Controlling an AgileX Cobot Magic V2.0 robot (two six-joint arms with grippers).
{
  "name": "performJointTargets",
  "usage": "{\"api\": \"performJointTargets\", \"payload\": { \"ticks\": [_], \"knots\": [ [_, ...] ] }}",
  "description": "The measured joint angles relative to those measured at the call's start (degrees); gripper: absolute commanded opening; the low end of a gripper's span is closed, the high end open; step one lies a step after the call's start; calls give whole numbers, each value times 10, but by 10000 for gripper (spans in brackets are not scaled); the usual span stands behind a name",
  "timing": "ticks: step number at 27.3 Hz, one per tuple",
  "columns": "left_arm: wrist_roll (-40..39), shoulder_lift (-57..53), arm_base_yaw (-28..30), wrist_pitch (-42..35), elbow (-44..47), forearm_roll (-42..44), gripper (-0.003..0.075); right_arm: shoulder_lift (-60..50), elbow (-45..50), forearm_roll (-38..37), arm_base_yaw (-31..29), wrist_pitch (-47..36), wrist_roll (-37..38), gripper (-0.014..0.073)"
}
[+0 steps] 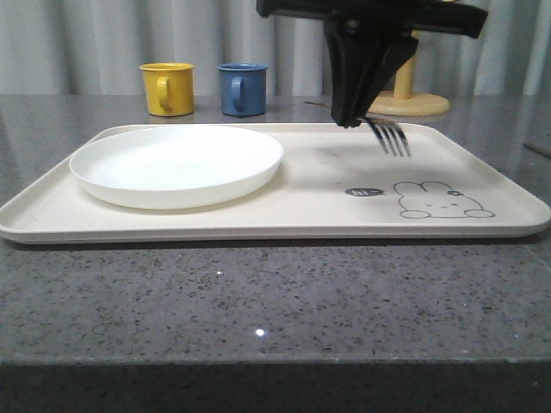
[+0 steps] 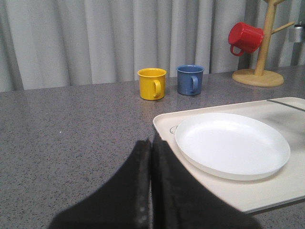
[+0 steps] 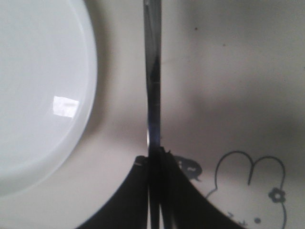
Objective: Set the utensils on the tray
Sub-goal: 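Carry the fork onto the tray beside the plate and open the right gripper, then raise the right gripper and move it to the chopsticks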
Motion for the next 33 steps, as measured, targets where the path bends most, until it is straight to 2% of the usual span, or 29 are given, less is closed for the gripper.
{"api": "performJointTargets", "payload": {
  "ticks": [4,8,16,22,24,30,33],
  "knots": [
    [0,0,0,0,0,0,-18,33,0,-5,0,-45,71,14],
    [0,0,0,0,0,0,-18,52,0,-5,0,-74,102,62],
    [0,0,0,0,0,0,-18,63,-1,-6,0,-75,107,74],
    [0,0,0,0,0,0,-18,71,-6,0,0,-73,108,247],
    [0,0,0,0,0,0,-18,74,-11,1,0,-69,108,280],
    [0,0,0,0,0,0,-18,72,-63,-15,-2,-11,107,288],
    [0,0,0,0,0,0,-18,55,-82,-21,-19,28,73,288]
  ]
}}
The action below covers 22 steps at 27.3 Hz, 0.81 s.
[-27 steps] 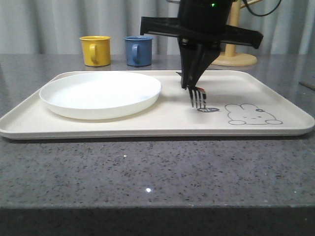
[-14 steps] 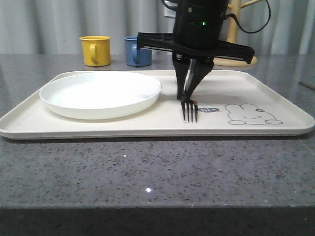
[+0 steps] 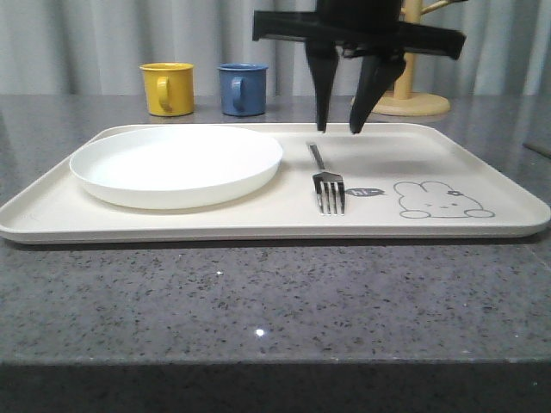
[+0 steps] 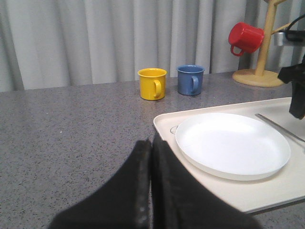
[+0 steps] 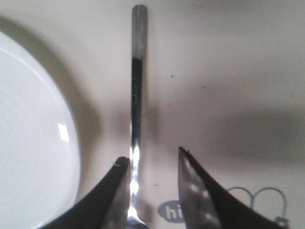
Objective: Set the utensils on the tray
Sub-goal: 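Raise the right gripper and move it to the chopsticks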
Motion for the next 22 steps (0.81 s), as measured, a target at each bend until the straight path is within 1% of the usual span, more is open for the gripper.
{"api": "performJointTargets", "payload": {
  "ticks": [5,9,17,22],
  "knots": [
    [0,0,0,0,0,0,-18,-36,-6,0,-48,21,-86,288],
    [0,0,0,0,0,0,-18,-50,-2,0,-118,24,-146,288],
    [0,0,0,0,0,0,-18,-63,69,0,-258,24,-221,288],
    [0,0,0,0,0,0,-18,-63,108,-5,-304,24,-256,286]
  ]
}}
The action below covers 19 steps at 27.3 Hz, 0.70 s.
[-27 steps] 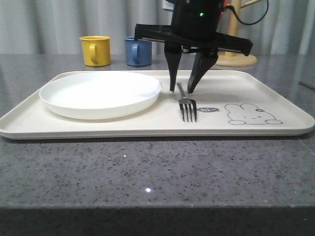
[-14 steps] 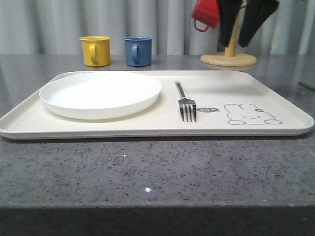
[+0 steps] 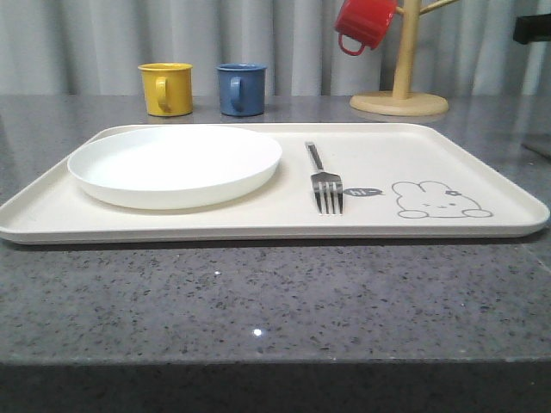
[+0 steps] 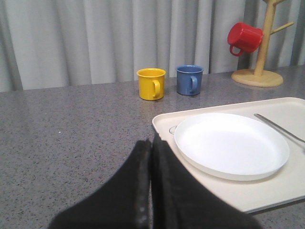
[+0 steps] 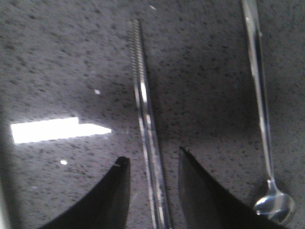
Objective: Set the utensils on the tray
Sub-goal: 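Raise the right gripper and move it to the chopsticks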
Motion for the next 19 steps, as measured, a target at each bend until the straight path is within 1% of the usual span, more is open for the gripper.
{"api": "performJointTargets", "payload": {
  "ticks": [5,10,14,16,19],
  "knots": [
    [0,0,0,0,0,0,-18,0,42,8,-4,0,-29,286],
    [0,0,0,0,0,0,-18,0,71,13,-4,-18,-32,286],
    [0,0,0,0,0,0,-18,1,75,13,-4,-27,-32,277],
    [0,0,0,0,0,0,-18,6,75,13,-4,-27,-32,230],
    [0,0,0,0,0,0,-18,9,75,11,-4,-27,-32,110]
  ]
}}
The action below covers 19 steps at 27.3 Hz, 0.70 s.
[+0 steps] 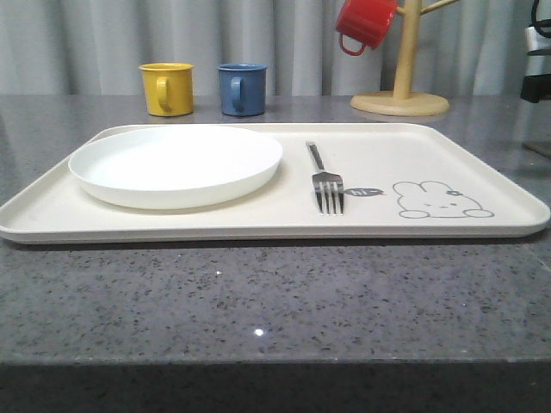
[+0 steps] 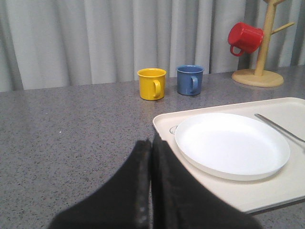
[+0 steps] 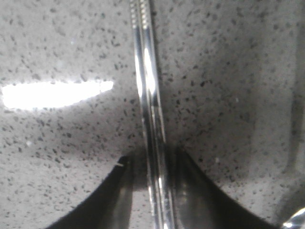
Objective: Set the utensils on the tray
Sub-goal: 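Raise the right gripper and move it to the chopsticks, then grasp the chopsticks and place them on the tray beside the fork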
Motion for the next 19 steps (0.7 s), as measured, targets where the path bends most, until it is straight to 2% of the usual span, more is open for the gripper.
{"api": "performJointTargets", "payload": {
  "ticks": [2,4,12,19],
  "knots": [
    [0,0,0,0,0,0,-18,0,0,-6,0,1,0,29],
    [0,0,0,0,0,0,-18,0,0,-6,0,1,0,-12],
    [0,0,0,0,0,0,-18,-23,-32,0,2,18,29,-13],
    [0,0,0,0,0,0,-18,-58,-86,12,49,22,48,-13]
  ]
}}
